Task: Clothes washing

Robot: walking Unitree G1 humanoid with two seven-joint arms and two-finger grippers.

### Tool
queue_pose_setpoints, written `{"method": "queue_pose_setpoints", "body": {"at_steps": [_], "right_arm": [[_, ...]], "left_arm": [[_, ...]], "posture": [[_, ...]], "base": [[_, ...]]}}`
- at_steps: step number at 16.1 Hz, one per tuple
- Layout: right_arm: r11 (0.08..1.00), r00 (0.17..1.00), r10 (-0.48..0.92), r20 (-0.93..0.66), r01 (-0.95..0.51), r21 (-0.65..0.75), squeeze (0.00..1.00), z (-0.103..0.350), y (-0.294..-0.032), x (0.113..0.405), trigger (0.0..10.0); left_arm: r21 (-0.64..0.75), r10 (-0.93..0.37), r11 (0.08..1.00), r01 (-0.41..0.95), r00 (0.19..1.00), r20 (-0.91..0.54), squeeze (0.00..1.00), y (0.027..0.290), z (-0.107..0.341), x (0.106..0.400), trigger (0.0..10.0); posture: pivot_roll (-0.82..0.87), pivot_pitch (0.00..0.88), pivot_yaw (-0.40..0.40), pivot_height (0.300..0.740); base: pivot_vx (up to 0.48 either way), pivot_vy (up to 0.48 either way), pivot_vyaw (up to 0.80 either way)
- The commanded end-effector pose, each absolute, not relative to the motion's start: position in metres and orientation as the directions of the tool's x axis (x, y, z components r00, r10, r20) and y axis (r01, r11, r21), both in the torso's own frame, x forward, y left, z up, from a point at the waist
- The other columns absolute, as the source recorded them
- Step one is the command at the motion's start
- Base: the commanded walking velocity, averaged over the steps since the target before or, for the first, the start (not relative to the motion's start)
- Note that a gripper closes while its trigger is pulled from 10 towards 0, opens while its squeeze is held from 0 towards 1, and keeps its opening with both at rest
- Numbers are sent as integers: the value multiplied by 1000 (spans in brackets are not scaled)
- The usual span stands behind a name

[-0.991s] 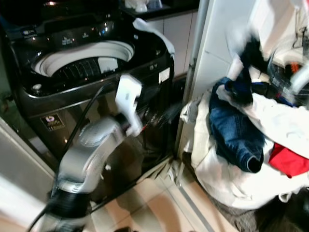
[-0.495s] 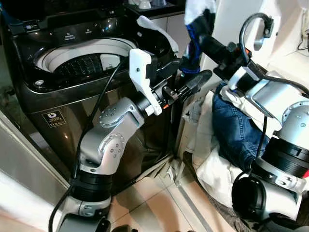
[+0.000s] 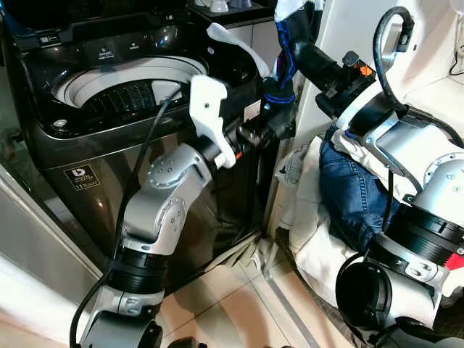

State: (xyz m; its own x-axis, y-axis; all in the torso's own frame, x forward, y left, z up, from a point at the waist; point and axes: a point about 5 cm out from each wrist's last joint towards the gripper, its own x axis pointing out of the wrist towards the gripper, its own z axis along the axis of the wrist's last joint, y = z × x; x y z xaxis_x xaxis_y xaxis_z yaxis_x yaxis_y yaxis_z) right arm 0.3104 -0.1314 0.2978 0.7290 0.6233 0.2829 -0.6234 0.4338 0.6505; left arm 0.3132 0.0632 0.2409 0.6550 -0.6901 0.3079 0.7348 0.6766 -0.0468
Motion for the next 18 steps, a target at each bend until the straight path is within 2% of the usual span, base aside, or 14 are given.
{"method": "queue_pose_setpoints", "body": {"at_steps": [1,4,7,10,12,13,14,15,18], "right_arm": [[434,718,634,287,-637,637,0,301,-130,306,0],[424,712,649,270,-632,648,0,297,-126,303,0],[402,698,662,274,-638,656,0,297,-122,302,0],[375,680,677,282,-648,663,0,298,-116,299,0],[368,676,683,277,-646,669,0,297,-114,297,0],[367,676,683,277,-645,671,0,297,-114,296,0],[366,677,682,276,-643,673,0,297,-113,296,0],[368,678,682,273,-641,673,0,297,-113,295,0],[371,679,683,269,-640,673,0,297,-113,295,0]], "left_arm": [[-42,-675,686,726,657,335,0,64,246,316,10000],[-12,-721,632,775,594,357,0,58,246,310,10000],[-13,-735,616,787,582,348,0,56,243,308,10000],[-2,-743,617,787,584,327,0,55,238,308,10000],[5,-724,655,756,625,291,0,57,234,313,10000],[-7,-717,662,750,635,288,0,58,233,315,9608],[-17,-711,666,746,641,290,0,60,234,316,2078],[-34,-704,669,743,647,294,0,62,234,317,0],[-54,-682,684,727,665,306,0,65,235,320,0]], "posture": [[-13,0,-6,740],[-12,0,-6,740],[-11,0,-7,740],[-11,0,-5,740],[-11,0,-5,740],[-11,0,-5,740],[-11,0,-4,740],[-13,0,-2,740],[-13,0,-2,740]], "base": [[0,0,0],[0,0,0],[0,0,0],[0,0,0],[0,0,0],[0,0,0],[0,0,0],[0,0,0],[0,0,0]]}}
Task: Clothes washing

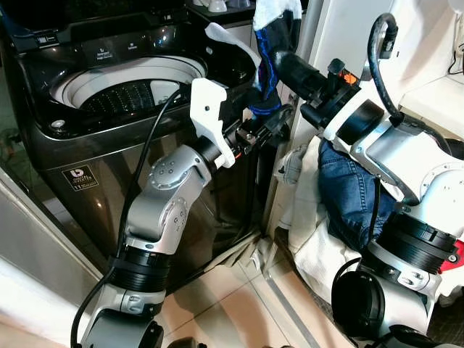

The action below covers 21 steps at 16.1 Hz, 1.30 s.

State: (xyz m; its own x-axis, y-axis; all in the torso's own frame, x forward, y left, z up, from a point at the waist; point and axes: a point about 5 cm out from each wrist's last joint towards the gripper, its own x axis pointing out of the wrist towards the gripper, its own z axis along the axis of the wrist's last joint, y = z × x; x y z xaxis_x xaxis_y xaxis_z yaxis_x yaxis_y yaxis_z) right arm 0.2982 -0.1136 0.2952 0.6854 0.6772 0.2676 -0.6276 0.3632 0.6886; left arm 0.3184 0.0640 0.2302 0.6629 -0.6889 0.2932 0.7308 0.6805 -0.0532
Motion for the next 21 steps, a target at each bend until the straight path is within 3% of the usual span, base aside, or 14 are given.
{"method": "queue_pose_setpoints", "body": {"at_steps": [1,5,15,16,17,18,20,21], "right_arm": [[372,681,681,269,-638,674,0,297,-113,294,0],[378,688,676,264,-632,677,0,297,-114,294,0],[426,720,653,233,-604,673,0,294,-117,297,0],[455,737,639,219,-592,665,220,294,-119,298,9059],[472,755,620,212,-575,668,914,292,-121,300,10000],[451,752,619,228,-577,681,1000,292,-122,300,10000],[466,755,617,220,-576,671,1000,289,-125,298,10000],[622,811,571,123,-526,580,1000,281,-134,297,10000]], "left_arm": [[-58,-677,685,726,664,317,0,66,237,320,0],[-70,-631,737,673,721,285,0,74,233,327,0],[-84,-610,744,663,725,318,0,78,238,329,0],[-86,-603,750,656,731,319,0,79,239,329,0],[-86,-593,760,645,741,317,0,81,239,330,0],[-83,-574,778,623,758,310,0,84,239,332,0],[-81,-525,819,568,798,296,0,92,240,337,0],[-83,-452,867,492,844,287,0,103,242,343,0]], "posture": [[-14,0,-3,740],[-10,0,-5,740],[-10,0,-1,740],[-9,0,-1,740],[-9,0,-1,740],[-10,0,1,740],[-9,0,2,740],[-11,0,7,740]], "base": [[0,0,0],[0,0,0],[0,0,0],[0,0,0],[0,0,0],[0,0,0],[0,0,0],[0,0,0]]}}
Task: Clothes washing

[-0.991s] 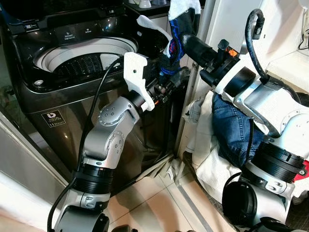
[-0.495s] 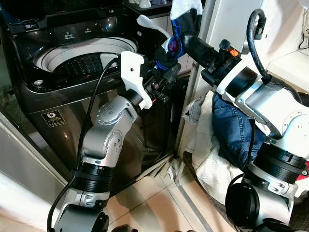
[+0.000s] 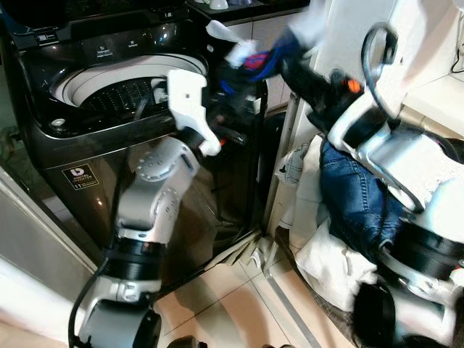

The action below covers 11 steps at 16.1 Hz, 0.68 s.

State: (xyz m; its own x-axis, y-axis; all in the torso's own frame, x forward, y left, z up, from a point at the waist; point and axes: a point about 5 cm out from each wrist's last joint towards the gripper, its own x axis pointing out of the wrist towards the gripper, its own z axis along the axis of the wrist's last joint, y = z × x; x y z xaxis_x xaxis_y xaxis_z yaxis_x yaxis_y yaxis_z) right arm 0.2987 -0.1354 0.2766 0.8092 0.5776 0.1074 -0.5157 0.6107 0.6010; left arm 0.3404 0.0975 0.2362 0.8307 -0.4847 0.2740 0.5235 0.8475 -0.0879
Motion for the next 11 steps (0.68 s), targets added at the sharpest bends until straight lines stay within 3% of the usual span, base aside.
{"method": "queue_pose_setpoints", "body": {"at_steps": [1,2,4,5,6,11], "right_arm": [[767,870,493,32,-451,457,1000,272,-145,298,10000],[839,894,449,-7,-419,346,0,266,-154,297,10000],[904,915,402,-24,-392,173,0,265,-163,291,10000],[935,938,346,-23,-343,90,0,265,-166,290,10000],[966,966,259,-25,-259,11,0,261,-167,292,10000],[978,978,209,19,-209,-16,0,246,-152,291,10000]], "left_arm": [[-72,-386,905,420,879,279,0,114,243,349,0],[-55,-350,924,377,896,273,0,121,243,351,0],[-27,-298,948,316,916,267,0,129,246,352,0],[-11,-286,954,298,924,255,0,130,248,351,7843],[49,-277,961,273,936,215,0,128,247,350,10000],[86,-261,965,247,938,227,0,125,247,344,10000]], "posture": [[-14,0,12,740],[-15,0,13,740],[-20,0,19,740],[-22,0,22,740],[-24,0,24,740],[-7,0,9,740]], "base": [[0,0,0],[0,0,0],[0,0,0],[0,0,0],[0,0,0],[0,0,0]]}}
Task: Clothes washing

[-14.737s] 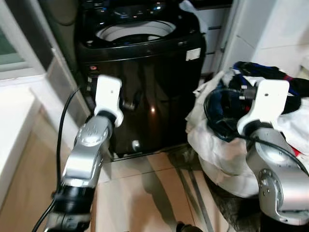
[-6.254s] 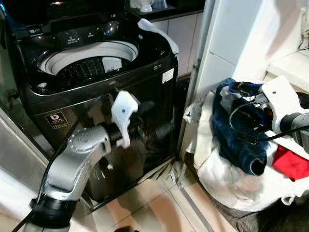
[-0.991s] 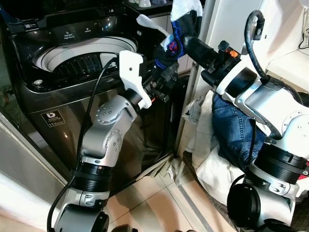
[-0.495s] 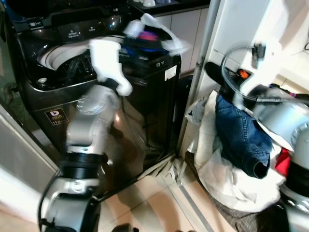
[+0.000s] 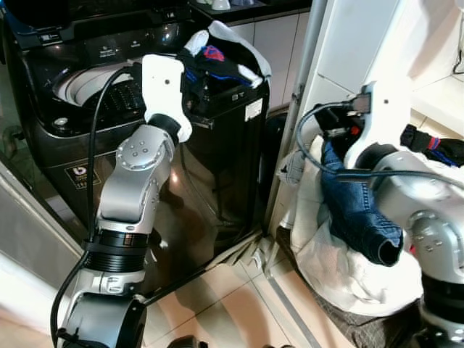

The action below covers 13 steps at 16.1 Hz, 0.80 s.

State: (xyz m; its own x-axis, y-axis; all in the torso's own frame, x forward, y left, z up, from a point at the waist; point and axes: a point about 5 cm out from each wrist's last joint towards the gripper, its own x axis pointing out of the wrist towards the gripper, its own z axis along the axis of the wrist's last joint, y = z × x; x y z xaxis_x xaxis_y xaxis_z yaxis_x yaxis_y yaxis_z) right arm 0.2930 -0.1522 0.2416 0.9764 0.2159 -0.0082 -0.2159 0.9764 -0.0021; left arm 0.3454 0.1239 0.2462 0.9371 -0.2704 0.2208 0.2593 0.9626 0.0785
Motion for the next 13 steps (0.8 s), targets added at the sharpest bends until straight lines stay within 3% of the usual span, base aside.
{"method": "queue_pose_setpoints", "body": {"at_steps": [1,5,10,13], "right_arm": [[980,980,198,23,-198,-26,0,243,-151,291,10000],[985,984,174,44,-174,3,0,242,-154,292,10000],[967,969,246,30,-243,-77,0,237,-145,288,10000],[943,951,308,19,-303,-135,0,235,-136,284,10000]], "left_arm": [[63,-250,968,242,943,219,0,125,247,344,10000],[98,-286,958,270,931,228,0,120,252,346,10000],[99,-282,959,266,933,226,0,120,255,351,10000],[77,-261,965,250,941,217,0,125,253,352,10000]], "posture": [[-4,0,10,740],[-5,0,15,740],[-14,0,25,740],[-18,0,30,740]], "base": [[251,0,0],[356,0,0],[395,0,0],[400,0,702]]}}
